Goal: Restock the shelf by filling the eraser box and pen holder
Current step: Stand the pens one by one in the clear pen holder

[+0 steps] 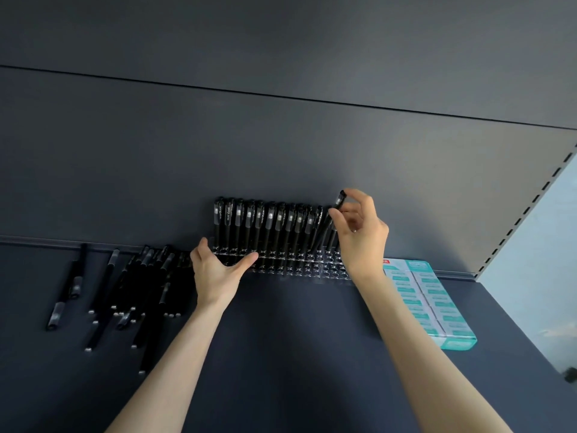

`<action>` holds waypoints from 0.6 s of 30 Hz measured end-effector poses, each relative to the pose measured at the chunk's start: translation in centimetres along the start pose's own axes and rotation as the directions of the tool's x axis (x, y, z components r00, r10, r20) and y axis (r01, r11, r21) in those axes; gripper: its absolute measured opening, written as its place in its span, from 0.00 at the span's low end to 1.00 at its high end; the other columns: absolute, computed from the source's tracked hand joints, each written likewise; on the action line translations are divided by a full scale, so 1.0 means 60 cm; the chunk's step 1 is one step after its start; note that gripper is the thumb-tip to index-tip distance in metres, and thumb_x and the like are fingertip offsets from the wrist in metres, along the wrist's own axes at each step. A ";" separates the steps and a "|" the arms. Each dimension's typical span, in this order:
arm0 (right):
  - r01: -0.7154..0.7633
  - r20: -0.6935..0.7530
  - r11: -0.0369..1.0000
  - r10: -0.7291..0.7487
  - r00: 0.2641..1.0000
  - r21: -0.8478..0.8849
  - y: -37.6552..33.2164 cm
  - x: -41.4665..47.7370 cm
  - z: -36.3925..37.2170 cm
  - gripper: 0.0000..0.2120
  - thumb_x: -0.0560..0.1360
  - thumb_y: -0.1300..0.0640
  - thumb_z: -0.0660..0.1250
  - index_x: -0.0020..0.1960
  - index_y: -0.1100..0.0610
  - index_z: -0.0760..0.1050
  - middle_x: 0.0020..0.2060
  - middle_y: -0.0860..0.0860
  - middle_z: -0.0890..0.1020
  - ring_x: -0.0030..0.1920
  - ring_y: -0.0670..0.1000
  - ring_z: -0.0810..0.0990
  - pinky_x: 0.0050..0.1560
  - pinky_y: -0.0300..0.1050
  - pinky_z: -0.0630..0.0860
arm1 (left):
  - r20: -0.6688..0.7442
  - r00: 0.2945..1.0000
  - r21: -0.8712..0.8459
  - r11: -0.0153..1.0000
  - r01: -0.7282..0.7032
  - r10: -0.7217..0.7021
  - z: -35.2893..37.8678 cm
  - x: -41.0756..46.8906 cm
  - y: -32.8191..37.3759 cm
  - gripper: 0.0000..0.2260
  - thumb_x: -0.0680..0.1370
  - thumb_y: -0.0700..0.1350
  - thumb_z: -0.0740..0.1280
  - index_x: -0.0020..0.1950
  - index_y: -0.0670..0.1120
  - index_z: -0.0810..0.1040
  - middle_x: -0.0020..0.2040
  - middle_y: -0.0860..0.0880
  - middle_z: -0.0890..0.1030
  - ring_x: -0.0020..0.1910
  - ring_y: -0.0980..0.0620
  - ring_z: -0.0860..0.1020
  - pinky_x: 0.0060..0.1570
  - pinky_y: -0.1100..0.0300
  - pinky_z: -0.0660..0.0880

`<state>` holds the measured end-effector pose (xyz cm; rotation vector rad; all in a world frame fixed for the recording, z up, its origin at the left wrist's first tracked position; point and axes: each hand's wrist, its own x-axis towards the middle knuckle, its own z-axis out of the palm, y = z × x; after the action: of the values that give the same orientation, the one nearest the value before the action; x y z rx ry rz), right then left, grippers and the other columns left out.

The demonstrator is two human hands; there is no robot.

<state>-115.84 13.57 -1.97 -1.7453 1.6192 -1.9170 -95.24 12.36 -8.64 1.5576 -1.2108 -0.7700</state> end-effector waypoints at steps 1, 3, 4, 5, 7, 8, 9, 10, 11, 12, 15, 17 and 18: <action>0.006 0.005 1.000 -0.006 1.000 -0.005 0.001 0.001 0.002 0.15 0.73 0.64 0.70 0.58 0.57 0.75 0.38 0.45 0.77 0.38 0.45 0.77 0.44 0.25 0.70 | -0.003 1.000 -0.001 1.000 -0.002 0.002 0.000 0.000 0.000 0.47 0.68 0.55 0.76 0.76 0.41 0.52 0.75 0.44 0.56 0.72 0.42 0.63 0.66 0.50 0.66; 0.012 0.023 1.000 -0.011 1.000 -0.015 0.005 0.001 0.005 0.15 0.73 0.64 0.70 0.58 0.57 0.75 0.39 0.46 0.77 0.38 0.45 0.77 0.44 0.27 0.71 | -0.010 1.000 -0.001 1.000 -0.008 0.008 0.000 0.000 0.000 0.47 0.68 0.55 0.76 0.76 0.41 0.53 0.75 0.44 0.56 0.72 0.42 0.63 0.65 0.51 0.66; 0.016 0.033 1.000 -0.015 0.999 -0.023 0.006 0.000 0.008 0.15 0.73 0.65 0.70 0.58 0.57 0.75 0.39 0.47 0.77 0.38 0.45 0.77 0.44 0.27 0.72 | -0.012 1.000 0.000 1.000 -0.011 0.011 0.000 -0.001 -0.001 0.47 0.68 0.55 0.76 0.76 0.41 0.53 0.75 0.43 0.57 0.71 0.42 0.64 0.65 0.52 0.66; 0.023 0.041 0.999 -0.022 0.999 -0.037 0.009 -0.001 0.010 0.15 0.73 0.65 0.70 0.58 0.57 0.75 0.40 0.48 0.77 0.37 0.44 0.76 0.43 0.27 0.71 | -0.014 1.000 0.001 1.000 -0.014 0.014 0.000 -0.001 0.000 0.46 0.68 0.54 0.76 0.76 0.40 0.54 0.74 0.43 0.57 0.71 0.42 0.64 0.64 0.52 0.66; 0.051 0.057 0.995 -0.047 0.997 -0.081 0.014 -0.004 0.014 0.14 0.72 0.65 0.70 0.57 0.58 0.76 0.40 0.49 0.77 0.36 0.41 0.74 0.43 0.29 0.72 | -0.019 1.000 0.008 1.000 -0.019 0.019 -0.001 -0.002 -0.001 0.46 0.68 0.54 0.76 0.76 0.40 0.54 0.74 0.43 0.58 0.71 0.43 0.64 0.64 0.53 0.66; 0.064 0.069 0.992 -0.057 0.996 -0.108 0.019 -0.007 0.016 0.14 0.72 0.64 0.70 0.57 0.58 0.76 0.39 0.50 0.77 0.36 0.42 0.74 0.43 0.33 0.73 | -0.021 1.000 0.010 1.000 -0.023 0.023 -0.001 -0.002 -0.001 0.46 0.68 0.54 0.76 0.76 0.40 0.54 0.74 0.43 0.58 0.71 0.43 0.65 0.63 0.53 0.67; 0.069 0.086 0.989 -0.058 0.995 -0.134 0.022 -0.010 0.018 0.13 0.72 0.64 0.70 0.57 0.59 0.76 0.39 0.50 0.76 0.35 0.44 0.74 0.44 0.38 0.75 | -0.022 0.999 0.012 1.000 -0.025 0.026 -0.002 -0.003 -0.001 0.46 0.68 0.54 0.76 0.76 0.40 0.54 0.74 0.43 0.58 0.71 0.43 0.65 0.63 0.54 0.66; 0.066 0.106 0.986 -0.050 0.993 -0.154 0.026 -0.014 0.019 0.13 0.72 0.64 0.70 0.57 0.59 0.77 0.39 0.50 0.76 0.35 0.46 0.74 0.45 0.44 0.76 | -0.022 0.999 0.013 1.000 -0.027 0.027 -0.002 -0.003 -0.001 0.46 0.68 0.54 0.76 0.76 0.40 0.55 0.74 0.43 0.58 0.71 0.43 0.65 0.62 0.55 0.66; 0.062 0.124 0.984 -0.041 0.991 -0.169 0.029 -0.017 0.020 0.13 0.72 0.64 0.70 0.57 0.59 0.77 0.39 0.49 0.76 0.36 0.49 0.75 0.45 0.49 0.77 | -0.023 0.999 0.016 0.999 -0.028 0.028 -0.003 -0.003 0.000 0.46 0.68 0.54 0.76 0.76 0.40 0.55 0.74 0.43 0.58 0.71 0.43 0.65 0.62 0.56 0.66; 0.059 0.138 0.982 -0.034 0.990 -0.182 0.032 -0.020 0.021 0.14 0.72 0.64 0.70 0.57 0.58 0.76 0.39 0.49 0.76 0.36 0.51 0.76 0.45 0.52 0.77 | -0.023 0.999 0.021 0.999 -0.028 0.028 -0.003 -0.004 0.000 0.46 0.68 0.54 0.76 0.76 0.40 0.55 0.74 0.43 0.58 0.71 0.43 0.65 0.62 0.56 0.66; 0.048 0.155 0.977 -0.016 0.988 -0.206 0.034 -0.027 0.022 0.14 0.73 0.63 0.70 0.58 0.57 0.76 0.39 0.47 0.76 0.37 0.53 0.77 0.44 0.55 0.78 | -0.022 0.999 0.043 0.999 -0.025 0.026 -0.004 -0.006 0.004 0.46 0.68 0.55 0.76 0.76 0.40 0.55 0.74 0.43 0.58 0.70 0.43 0.65 0.62 0.54 0.67; 0.052 0.160 0.974 -0.016 0.987 -0.221 0.032 -0.029 0.019 0.15 0.73 0.62 0.69 0.59 0.57 0.76 0.40 0.46 0.75 0.37 0.52 0.77 0.44 0.55 0.78 | -0.017 1.000 0.063 0.998 -0.019 0.020 -0.006 -0.007 0.008 0.46 0.68 0.56 0.75 0.76 0.40 0.54 0.74 0.43 0.58 0.71 0.42 0.65 0.63 0.52 0.67; 0.054 0.160 0.972 -0.018 0.987 -0.227 0.029 -0.029 0.017 0.15 0.73 0.62 0.69 0.59 0.56 0.76 0.40 0.46 0.75 0.36 0.52 0.77 0.44 0.54 0.78 | -0.014 1.000 0.075 0.997 -0.016 0.017 -0.007 -0.008 0.010 0.46 0.68 0.56 0.75 0.76 0.40 0.54 0.74 0.43 0.58 0.71 0.42 0.65 0.63 0.51 0.68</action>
<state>-115.43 13.32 -4.61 -1.9676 1.8250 -1.6106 -95.23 12.91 -7.96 1.6091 -1.2532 -0.7084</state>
